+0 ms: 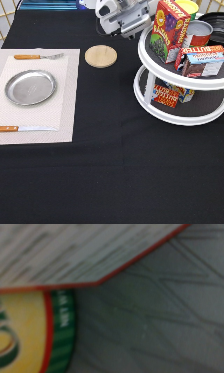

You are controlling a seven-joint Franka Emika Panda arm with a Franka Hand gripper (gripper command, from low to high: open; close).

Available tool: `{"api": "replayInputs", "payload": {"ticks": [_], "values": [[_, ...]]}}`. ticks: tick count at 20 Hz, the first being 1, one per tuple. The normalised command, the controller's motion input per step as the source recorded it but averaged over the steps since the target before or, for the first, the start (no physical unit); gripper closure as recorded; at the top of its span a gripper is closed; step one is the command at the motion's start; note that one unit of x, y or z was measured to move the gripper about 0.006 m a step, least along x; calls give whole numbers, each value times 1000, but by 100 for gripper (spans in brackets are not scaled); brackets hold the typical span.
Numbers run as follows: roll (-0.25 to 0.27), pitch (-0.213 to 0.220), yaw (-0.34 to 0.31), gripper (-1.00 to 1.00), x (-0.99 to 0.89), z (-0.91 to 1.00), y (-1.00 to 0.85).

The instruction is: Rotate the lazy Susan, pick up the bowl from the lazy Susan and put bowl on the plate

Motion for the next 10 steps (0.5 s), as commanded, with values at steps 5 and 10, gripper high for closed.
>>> {"api": "replayInputs", "payload": {"ticks": [5, 10], "values": [[7, -1, -1, -100, 234, -136, 0], [5, -9, -2, -100, 381, -55, -9]]}}
